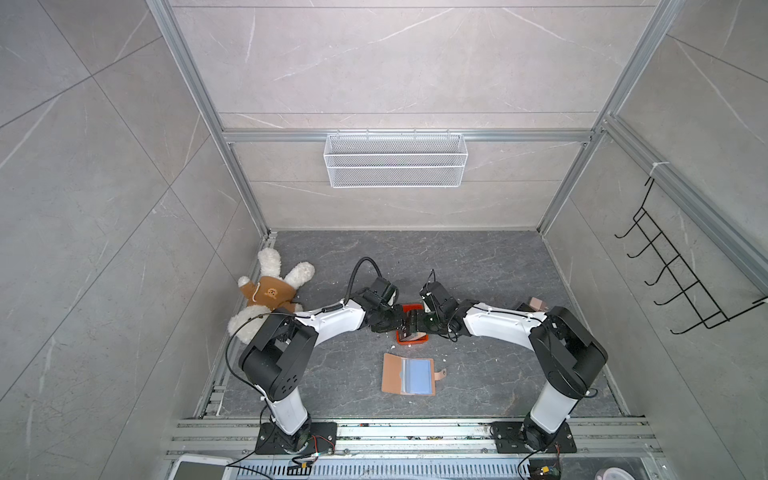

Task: Put the credit cards into the card holder

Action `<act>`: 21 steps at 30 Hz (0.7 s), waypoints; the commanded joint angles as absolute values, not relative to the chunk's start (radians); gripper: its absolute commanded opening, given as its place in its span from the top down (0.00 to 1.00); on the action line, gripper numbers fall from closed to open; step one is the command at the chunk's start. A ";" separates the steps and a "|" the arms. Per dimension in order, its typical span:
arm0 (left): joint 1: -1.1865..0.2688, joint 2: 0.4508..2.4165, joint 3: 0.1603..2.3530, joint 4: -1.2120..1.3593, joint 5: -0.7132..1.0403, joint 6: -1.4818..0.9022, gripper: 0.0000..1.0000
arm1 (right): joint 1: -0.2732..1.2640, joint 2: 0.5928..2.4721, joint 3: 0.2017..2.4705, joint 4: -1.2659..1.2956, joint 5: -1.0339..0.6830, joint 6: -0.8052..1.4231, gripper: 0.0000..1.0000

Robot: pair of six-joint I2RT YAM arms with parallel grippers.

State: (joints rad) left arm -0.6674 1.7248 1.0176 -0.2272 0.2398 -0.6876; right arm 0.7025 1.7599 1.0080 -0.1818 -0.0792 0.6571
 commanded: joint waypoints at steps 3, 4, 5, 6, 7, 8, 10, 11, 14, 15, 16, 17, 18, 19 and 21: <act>-0.660 1.742 1.039 -0.230 0.246 -0.676 0.84 | 0.692 1.763 1.000 -0.181 -0.071 0.633 0.22; -0.659 1.742 1.039 -0.231 0.246 -0.677 0.84 | 0.691 1.760 0.999 -0.184 -0.071 0.631 0.22; -0.659 1.742 1.038 -0.230 0.247 -0.679 0.84 | 0.687 1.759 0.997 -0.184 -0.071 0.630 0.22; -0.660 1.743 1.036 -0.230 0.247 -0.681 0.84 | 0.686 1.755 0.995 -0.184 -0.071 0.629 0.22; -0.660 1.743 1.036 -0.230 0.248 -0.682 0.84 | 0.683 1.752 0.991 -0.184 -0.072 0.627 0.22; -0.660 1.744 1.036 -0.230 0.248 -0.682 0.83 | 0.682 1.748 0.989 -0.186 -0.072 0.627 0.22; -0.660 1.744 1.035 -0.230 0.248 -0.683 0.83 | 0.680 1.742 0.986 -0.187 -0.071 0.623 0.22; -0.660 1.745 1.035 -0.231 0.248 -0.683 0.83 | 0.676 1.738 0.983 -0.189 -0.071 0.621 0.22; -0.660 1.745 1.033 -0.232 0.248 -0.686 0.82 | 0.673 1.728 0.977 -0.193 -0.071 0.617 0.22; -0.660 1.745 1.031 -0.232 0.248 -0.687 0.82 | 0.672 1.724 0.976 -0.195 -0.070 0.617 0.22; -0.660 1.746 1.032 -0.232 0.248 -0.687 0.81 | 0.669 1.720 0.974 -0.196 -0.071 0.615 0.22; -0.660 1.746 1.032 -0.232 0.248 -0.689 0.81 | 0.669 1.716 0.975 -0.198 -0.071 0.614 0.22; -0.660 1.747 1.032 -0.232 0.248 -0.688 0.81 | 0.667 1.714 0.974 -0.199 -0.071 0.613 0.22; -0.660 1.749 1.033 -0.232 0.249 -0.688 0.81 | 0.668 1.708 0.973 -0.202 -0.071 0.611 0.22; -0.659 1.750 1.034 -0.232 0.251 -0.688 0.81 | 0.667 1.702 0.974 -0.207 -0.069 0.609 0.22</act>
